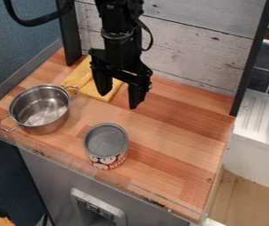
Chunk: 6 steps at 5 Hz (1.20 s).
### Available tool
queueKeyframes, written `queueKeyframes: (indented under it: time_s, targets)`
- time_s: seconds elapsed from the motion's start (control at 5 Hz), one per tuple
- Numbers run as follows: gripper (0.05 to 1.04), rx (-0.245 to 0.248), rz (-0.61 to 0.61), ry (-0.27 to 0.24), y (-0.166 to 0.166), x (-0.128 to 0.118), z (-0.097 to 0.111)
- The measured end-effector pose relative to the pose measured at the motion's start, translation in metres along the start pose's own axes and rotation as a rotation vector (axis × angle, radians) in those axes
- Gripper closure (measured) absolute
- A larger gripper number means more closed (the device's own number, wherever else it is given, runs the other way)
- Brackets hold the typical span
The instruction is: Pick up the yellow brush and place it on the bottom right of the table
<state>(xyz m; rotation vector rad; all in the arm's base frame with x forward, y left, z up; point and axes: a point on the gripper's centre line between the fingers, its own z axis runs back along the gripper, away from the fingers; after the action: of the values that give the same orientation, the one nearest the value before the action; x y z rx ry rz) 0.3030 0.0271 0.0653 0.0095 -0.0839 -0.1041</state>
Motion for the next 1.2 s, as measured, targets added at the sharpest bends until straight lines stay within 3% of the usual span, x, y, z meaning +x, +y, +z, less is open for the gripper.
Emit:
queueKeyframes:
  time_s: [0.2,0.6,0.8,1.2]
  targets:
    - [0.084,-0.009,-0.001,0.033,-0.001,-0.002,-0.009]
    - [0.084,-0.028,0.087,0.037,0.064,0.035,-0.020]
    - [0.084,0.013,0.078,0.042,0.094,0.053,-0.028]
    - [0.084,0.094,0.010,0.023,0.122,0.061,-0.029]
